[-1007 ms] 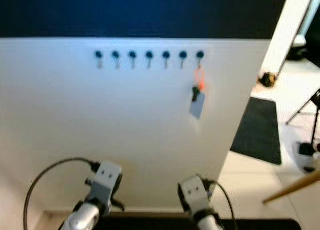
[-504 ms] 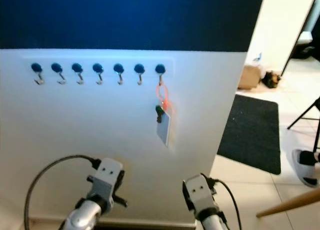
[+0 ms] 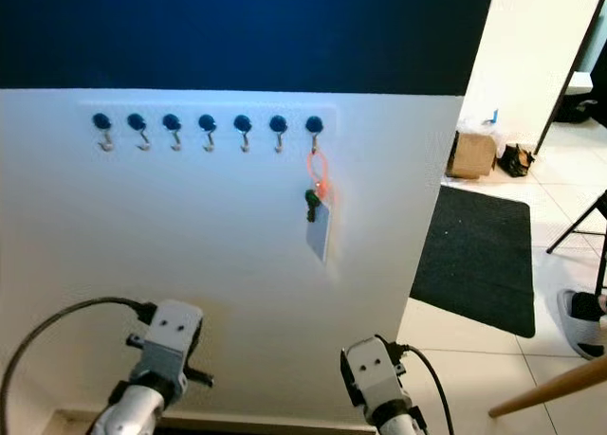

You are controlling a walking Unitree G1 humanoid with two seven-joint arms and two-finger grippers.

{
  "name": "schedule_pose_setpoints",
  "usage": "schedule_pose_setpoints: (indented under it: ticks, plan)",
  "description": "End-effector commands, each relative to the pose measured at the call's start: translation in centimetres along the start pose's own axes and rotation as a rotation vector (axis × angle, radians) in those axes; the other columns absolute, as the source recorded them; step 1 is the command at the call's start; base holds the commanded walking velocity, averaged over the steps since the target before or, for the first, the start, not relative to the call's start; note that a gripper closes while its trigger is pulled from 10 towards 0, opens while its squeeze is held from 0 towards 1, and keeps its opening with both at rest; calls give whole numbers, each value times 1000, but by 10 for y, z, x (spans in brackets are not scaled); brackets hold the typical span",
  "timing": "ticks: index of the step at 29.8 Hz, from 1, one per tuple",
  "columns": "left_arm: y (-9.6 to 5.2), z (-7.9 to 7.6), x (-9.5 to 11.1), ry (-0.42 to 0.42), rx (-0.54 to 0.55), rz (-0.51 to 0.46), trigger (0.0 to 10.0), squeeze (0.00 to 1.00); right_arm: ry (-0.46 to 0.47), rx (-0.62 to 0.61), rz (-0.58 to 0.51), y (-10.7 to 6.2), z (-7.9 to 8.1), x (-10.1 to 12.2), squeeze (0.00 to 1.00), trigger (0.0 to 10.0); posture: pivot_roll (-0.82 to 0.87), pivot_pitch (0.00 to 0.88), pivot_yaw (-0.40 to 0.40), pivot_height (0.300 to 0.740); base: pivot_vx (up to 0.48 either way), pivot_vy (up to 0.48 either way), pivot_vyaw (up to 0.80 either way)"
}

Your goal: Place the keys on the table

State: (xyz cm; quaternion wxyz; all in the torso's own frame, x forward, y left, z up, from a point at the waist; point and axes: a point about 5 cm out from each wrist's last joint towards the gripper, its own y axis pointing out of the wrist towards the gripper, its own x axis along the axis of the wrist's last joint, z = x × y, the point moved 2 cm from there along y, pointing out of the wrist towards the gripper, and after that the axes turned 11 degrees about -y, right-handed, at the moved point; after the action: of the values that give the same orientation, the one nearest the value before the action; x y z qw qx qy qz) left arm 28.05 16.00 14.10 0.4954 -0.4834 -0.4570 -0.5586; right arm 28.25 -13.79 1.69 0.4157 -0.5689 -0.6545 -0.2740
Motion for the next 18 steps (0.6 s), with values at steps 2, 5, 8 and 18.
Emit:
schedule_pose_setpoints:
  ticks: [2, 5, 8, 18]
  plan:
    - [15, -2, 57, -9, 11, -153, 10000, 0, -21, 49, 68, -12, 8, -18, 0, 10000, 131, 135, 5, 740, 0, 0, 0]
    - [26, -9, 85, -27, 0, -223, 10000, 0, -23, 55, 66, -11, 9, -18, 0, 10000, 131, 133, 4, 740, 0, 0, 0]
    - [37, -20, 117, -93, -39, -302, 10000, 0, -19, 49, 55, -7, 8, -14, 0, 10000, 128, 132, 8, 740, 0, 0, 0]
    - [44, -44, 173, -259, -308, -335, 10000, 1000, -11, 25, 42, -3, 6, -10, 0, 10000, 107, 114, 30, 740, 0, 0, 0]
